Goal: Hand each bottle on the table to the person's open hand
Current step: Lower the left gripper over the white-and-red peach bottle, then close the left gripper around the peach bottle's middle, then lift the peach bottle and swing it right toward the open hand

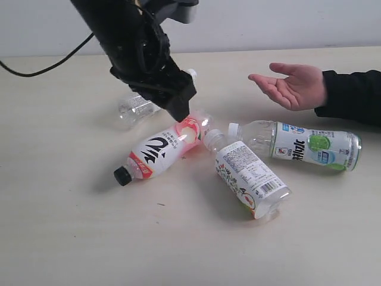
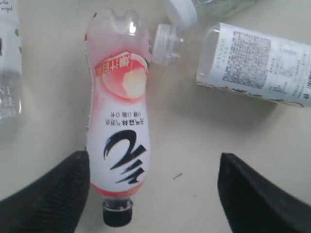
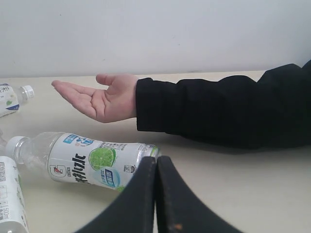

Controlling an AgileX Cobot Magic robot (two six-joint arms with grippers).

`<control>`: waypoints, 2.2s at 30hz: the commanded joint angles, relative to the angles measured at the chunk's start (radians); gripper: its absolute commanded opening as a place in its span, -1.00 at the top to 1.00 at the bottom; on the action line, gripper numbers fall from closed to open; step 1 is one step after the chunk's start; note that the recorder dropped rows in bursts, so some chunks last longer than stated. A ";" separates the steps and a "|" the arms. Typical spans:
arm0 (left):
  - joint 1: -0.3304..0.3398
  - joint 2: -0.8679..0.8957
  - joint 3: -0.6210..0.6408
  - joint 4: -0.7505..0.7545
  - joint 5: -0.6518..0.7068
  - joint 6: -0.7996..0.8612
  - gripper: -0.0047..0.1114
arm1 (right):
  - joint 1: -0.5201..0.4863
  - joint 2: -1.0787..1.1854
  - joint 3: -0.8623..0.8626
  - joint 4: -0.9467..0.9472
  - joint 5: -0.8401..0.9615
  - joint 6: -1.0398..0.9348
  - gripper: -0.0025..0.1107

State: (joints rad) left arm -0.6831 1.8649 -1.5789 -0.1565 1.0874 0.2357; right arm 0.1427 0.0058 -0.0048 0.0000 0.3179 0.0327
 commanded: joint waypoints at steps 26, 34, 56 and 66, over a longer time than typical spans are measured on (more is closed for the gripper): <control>-0.004 0.388 -0.244 0.104 0.055 0.117 -0.31 | -0.004 -0.006 0.005 0.000 -0.006 -0.001 0.96; -0.004 0.425 -0.244 0.102 0.033 0.115 -0.31 | -0.004 -0.006 0.005 0.000 -0.006 -0.003 0.96; 0.008 0.438 -0.244 0.106 0.025 0.054 0.12 | -0.004 -0.006 0.005 0.000 -0.006 -0.003 0.96; 0.012 0.382 -0.260 0.284 0.061 -0.126 0.92 | -0.004 -0.006 0.005 0.000 -0.006 -0.004 0.96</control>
State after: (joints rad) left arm -0.6748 2.2876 -1.8233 0.1076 1.1450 0.1581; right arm 0.1427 0.0058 -0.0048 0.0000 0.3179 0.0327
